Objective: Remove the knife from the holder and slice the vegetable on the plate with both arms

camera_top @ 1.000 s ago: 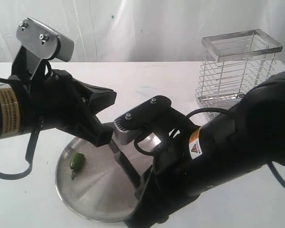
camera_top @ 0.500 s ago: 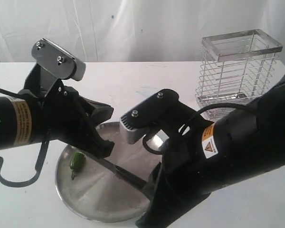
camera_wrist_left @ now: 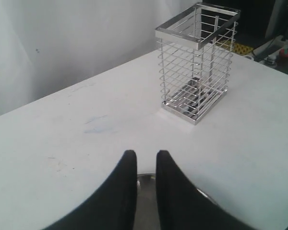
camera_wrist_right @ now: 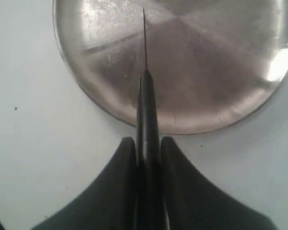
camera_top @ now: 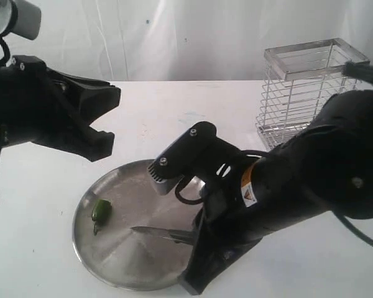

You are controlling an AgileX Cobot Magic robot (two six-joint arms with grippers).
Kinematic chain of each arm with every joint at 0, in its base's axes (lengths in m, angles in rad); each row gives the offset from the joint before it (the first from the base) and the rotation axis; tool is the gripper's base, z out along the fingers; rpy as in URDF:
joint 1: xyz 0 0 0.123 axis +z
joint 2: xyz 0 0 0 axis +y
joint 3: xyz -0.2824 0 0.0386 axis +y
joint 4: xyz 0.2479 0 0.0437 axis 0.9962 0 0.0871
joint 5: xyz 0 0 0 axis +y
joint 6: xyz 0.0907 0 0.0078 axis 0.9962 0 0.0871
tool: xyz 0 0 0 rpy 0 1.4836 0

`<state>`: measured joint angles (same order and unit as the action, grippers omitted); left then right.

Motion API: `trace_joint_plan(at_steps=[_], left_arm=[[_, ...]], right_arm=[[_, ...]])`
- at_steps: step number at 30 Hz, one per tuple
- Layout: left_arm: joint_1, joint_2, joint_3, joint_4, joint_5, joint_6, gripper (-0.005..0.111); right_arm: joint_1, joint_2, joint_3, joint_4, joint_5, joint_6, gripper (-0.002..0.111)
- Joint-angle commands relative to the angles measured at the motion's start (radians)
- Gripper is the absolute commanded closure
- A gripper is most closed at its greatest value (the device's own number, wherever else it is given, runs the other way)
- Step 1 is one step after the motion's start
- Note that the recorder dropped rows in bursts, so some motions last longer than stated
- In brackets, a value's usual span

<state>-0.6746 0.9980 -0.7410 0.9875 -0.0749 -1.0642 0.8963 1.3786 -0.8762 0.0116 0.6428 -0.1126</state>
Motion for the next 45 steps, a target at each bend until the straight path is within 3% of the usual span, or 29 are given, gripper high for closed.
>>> trace_joint_plan(at_steps=[1,18,27,45], left_arm=[[-0.007,-0.014,-0.006,0.001,0.045,-0.013,0.085],[-0.007,-0.014,0.023,0.001,0.047,-0.019,0.085],[-0.007,-0.014,0.102,0.001,0.038,-0.023,0.085],[-0.007,-0.021,0.102,0.001,-0.023,-0.046,0.085]], right_arm=[[-0.002,0.060,-0.010,-0.012,-0.076,0.000,0.108],[-0.002,0.267,-0.016,-0.012,-0.171,-0.022,0.108],[-0.002,0.302,-0.069,-0.012,-0.151,-0.024,0.108],[-0.002,0.359,-0.096,-0.012,-0.068,-0.048,0.108]])
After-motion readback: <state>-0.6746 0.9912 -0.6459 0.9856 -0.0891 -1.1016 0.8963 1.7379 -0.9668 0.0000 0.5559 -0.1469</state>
